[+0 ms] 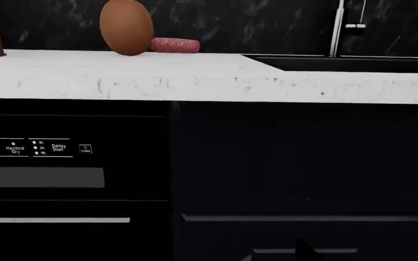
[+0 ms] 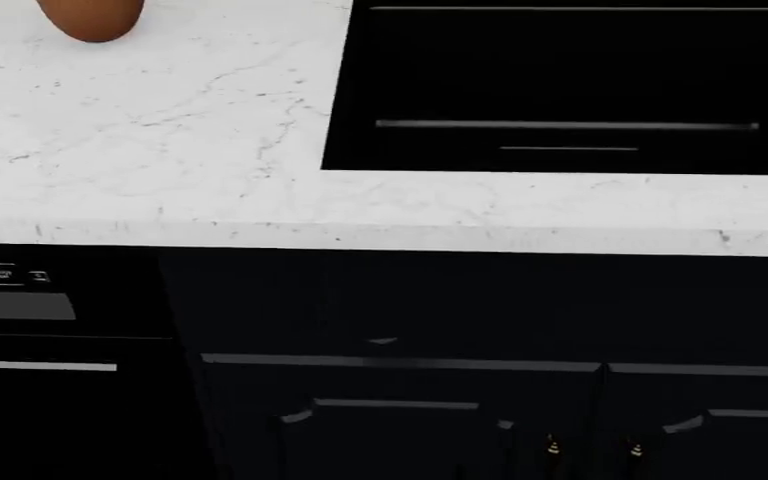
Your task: Open the dishwasher door
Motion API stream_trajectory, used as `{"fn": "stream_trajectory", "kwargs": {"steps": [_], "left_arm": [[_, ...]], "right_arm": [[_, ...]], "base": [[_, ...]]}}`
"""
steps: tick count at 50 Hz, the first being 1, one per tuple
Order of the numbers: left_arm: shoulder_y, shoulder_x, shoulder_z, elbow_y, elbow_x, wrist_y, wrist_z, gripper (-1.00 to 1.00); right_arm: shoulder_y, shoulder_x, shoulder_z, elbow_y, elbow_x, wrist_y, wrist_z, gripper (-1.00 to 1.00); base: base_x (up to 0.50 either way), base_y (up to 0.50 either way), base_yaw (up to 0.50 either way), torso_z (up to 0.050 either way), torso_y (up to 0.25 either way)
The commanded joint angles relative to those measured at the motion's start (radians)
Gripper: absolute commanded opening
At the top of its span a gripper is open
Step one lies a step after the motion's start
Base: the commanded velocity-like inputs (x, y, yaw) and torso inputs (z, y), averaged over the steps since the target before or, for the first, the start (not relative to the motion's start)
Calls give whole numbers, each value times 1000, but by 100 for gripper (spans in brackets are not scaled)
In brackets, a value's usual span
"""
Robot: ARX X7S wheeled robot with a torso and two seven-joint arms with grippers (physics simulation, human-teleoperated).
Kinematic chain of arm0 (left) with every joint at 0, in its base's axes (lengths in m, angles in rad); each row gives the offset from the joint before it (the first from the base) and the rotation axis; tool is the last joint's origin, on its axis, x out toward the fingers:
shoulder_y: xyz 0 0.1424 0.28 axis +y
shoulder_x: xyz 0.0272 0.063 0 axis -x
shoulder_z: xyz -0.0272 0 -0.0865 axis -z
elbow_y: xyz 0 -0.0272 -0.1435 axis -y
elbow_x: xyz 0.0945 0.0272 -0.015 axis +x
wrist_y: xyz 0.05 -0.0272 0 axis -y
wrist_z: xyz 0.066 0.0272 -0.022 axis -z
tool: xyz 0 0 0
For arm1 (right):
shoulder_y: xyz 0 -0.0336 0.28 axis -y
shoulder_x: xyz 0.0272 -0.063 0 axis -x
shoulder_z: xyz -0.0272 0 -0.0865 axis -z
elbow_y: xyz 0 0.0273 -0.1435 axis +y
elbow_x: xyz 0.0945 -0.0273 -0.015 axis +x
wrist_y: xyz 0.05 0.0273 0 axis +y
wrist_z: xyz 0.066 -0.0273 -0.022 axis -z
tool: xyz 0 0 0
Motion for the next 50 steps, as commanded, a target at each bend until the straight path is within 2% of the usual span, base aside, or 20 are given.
{"fn": "stream_trajectory", "kwargs": {"steps": [1, 37, 45, 47, 50], "left_arm": [[-3, -15, 18, -21, -34, 15, -10, 100], [-6, -48, 56, -38, -77, 54, -62, 100], [-13, -51, 63, -58, -64, 30, -97, 100], [-16, -54, 64, -43, -79, -22, -100, 100], [-11, -58, 69, -35, -85, -5, -95, 100]], "right_arm": [[-6, 12, -20, 10, 21, -13, 11, 100], [-10, 49, -62, -3, 53, -24, 51, 100], [-18, 55, -57, -19, 71, -21, 64, 100], [-17, 56, -60, -16, 72, -25, 64, 100], [-17, 59, -64, -20, 69, -20, 70, 100]], "base": [[0, 500, 0, 0, 0], [0, 500, 0, 0, 0], [0, 0, 0, 0, 0], [0, 0, 0, -44, 0], [0, 0, 0, -50, 0]]}}
